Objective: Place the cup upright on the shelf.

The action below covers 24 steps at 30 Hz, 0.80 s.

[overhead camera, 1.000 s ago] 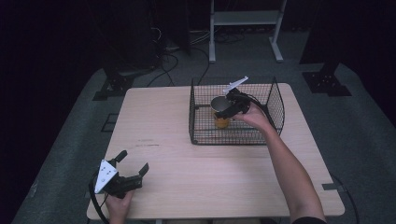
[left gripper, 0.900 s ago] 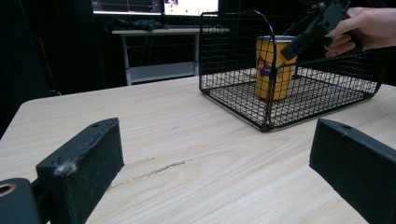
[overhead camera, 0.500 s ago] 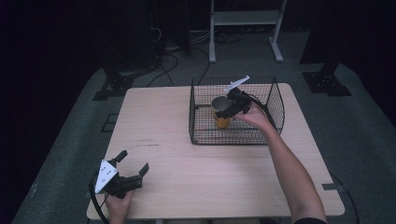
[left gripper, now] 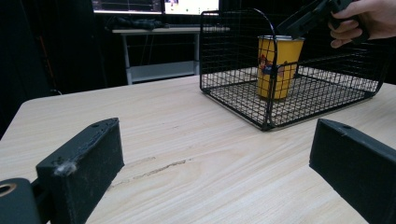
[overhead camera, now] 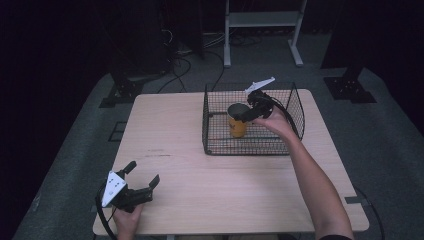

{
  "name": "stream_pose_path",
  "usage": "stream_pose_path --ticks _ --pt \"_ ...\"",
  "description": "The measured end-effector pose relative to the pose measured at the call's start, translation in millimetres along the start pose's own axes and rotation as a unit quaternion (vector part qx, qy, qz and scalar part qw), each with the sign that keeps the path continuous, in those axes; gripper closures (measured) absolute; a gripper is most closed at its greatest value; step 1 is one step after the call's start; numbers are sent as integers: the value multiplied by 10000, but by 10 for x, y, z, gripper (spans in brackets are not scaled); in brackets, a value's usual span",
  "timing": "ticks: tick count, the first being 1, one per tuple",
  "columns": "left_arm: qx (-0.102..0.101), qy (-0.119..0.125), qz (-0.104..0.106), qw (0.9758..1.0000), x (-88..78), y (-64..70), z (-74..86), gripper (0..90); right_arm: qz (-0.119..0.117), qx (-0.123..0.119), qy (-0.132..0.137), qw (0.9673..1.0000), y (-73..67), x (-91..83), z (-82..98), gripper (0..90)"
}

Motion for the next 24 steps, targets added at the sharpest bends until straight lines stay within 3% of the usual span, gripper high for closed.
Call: stream_pose_path --ticks 9,24 --pt "11 0 -14 10000 0 2 1 22 -57 -8 208 9998 -19 -147 -47 24" --pt "43 -37 21 10000 1 17 9 22 28 22 458 9989 -66 -556 -78 24"
Point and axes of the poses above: each handheld gripper's, and its own axes: x roughly forward along the jaws, z roughly out of its underside, y roughly to its right, the point moved 6 cm from there along x, roughly forward along the jaws, and after that the axes turned 9 degrees about -z, right-handed, at the moved point
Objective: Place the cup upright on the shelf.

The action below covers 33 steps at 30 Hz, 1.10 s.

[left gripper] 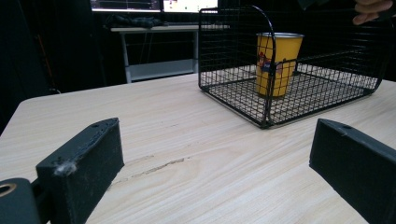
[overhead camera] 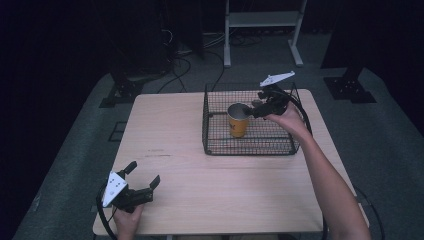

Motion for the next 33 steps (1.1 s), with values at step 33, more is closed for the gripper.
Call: stream_pose_path --ticks 33 --pt "26 2 -23 10000 9 8 -2 22 -179 92 230 9995 -217 -479 292 26"
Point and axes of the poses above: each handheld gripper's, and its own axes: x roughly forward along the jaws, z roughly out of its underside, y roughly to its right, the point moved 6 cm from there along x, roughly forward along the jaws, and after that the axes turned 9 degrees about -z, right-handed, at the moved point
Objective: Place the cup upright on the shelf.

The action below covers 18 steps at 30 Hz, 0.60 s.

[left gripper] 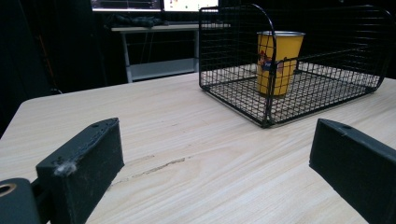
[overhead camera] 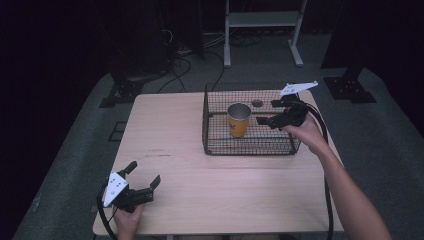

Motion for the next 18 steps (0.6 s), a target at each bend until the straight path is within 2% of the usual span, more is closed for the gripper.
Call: stream_pose_path --ticks 3,8,12,18 --pt "7 0 1 10000 0 0 0 22 -17 -9 -89 10000 -37 -17 33 26" --pt "10 -3 -3 10000 1 2 0 22 -77 -37 -49 10000 -95 -50 87 26" --pt "20 -8 -7 10000 1 4 0 22 -65 -33 -130 9999 -120 -62 152 26" --pt "32 -16 -14 10000 1 3 2 22 -98 7 -75 9999 -153 -102 213 50"
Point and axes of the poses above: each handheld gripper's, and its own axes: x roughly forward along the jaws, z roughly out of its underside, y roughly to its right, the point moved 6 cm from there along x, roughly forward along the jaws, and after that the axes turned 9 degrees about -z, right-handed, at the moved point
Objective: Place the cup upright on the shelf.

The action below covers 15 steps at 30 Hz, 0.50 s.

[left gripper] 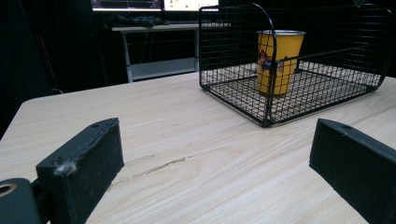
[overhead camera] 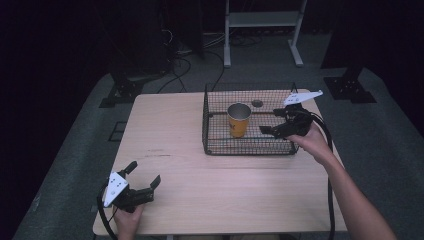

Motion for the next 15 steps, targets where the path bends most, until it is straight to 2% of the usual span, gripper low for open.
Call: stream_pose_path --ticks 15 --pt "9 -8 -5 10000 -1 2 1 22 -66 81 7 9999 -92 -51 199 50"
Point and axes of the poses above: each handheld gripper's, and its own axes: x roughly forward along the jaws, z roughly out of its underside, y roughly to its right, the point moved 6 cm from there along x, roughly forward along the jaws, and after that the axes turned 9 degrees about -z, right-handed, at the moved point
